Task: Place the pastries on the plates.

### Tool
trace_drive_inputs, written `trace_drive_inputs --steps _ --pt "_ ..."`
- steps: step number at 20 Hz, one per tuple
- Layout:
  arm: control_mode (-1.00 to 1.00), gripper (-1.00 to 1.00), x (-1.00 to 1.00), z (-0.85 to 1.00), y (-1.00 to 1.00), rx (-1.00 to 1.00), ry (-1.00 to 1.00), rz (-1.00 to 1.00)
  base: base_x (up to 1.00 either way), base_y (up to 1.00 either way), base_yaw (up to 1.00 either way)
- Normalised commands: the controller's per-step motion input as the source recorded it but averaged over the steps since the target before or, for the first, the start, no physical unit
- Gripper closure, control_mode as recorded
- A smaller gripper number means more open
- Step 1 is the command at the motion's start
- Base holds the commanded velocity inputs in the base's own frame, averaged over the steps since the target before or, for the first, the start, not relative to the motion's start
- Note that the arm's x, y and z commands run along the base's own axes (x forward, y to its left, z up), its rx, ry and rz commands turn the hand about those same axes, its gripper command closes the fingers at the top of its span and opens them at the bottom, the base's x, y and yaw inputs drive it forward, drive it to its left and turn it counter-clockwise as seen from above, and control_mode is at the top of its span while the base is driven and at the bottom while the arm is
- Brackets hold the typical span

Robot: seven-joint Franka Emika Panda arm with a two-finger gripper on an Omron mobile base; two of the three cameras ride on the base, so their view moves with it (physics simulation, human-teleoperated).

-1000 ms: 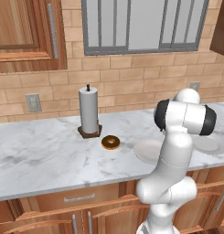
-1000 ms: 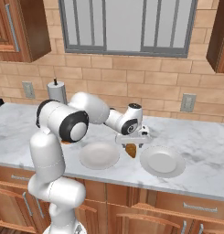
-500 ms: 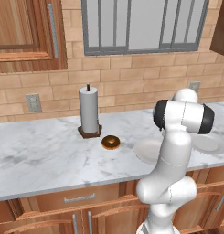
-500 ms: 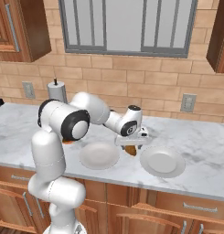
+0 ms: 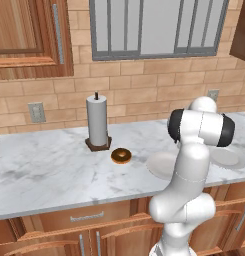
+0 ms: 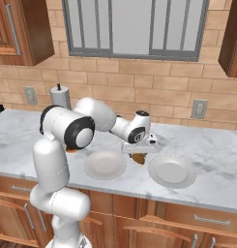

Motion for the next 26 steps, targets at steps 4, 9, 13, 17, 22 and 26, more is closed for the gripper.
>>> trace_drive_inputs --steps 4,9,13,17,22,26 --pt "-1.00 1.00 -0.04 0.00 0.05 0.00 0.00 0.02 0.00 0.00 0.00" --pt "-1.00 1.00 -0.02 0.37 0.07 0.03 0.00 0.03 0.00 0.00 0.00" --pt "-1.00 1.00 -0.04 0.56 0.12 0.09 -0.03 0.00 0.00 0.00 0.00" --pt "-1.00 1.00 -0.12 0.83 0.04 0.08 -0.02 0.00 0.00 0.00 0.00" --pt "-1.00 1.00 -0.26 0.81 0.00 0.04 0.11 0.00 0.00 0.00 0.00" --pt "-1.00 1.00 -0.37 0.31 0.00 0.00 0.21 0.00 0.00 0.00 0.00"
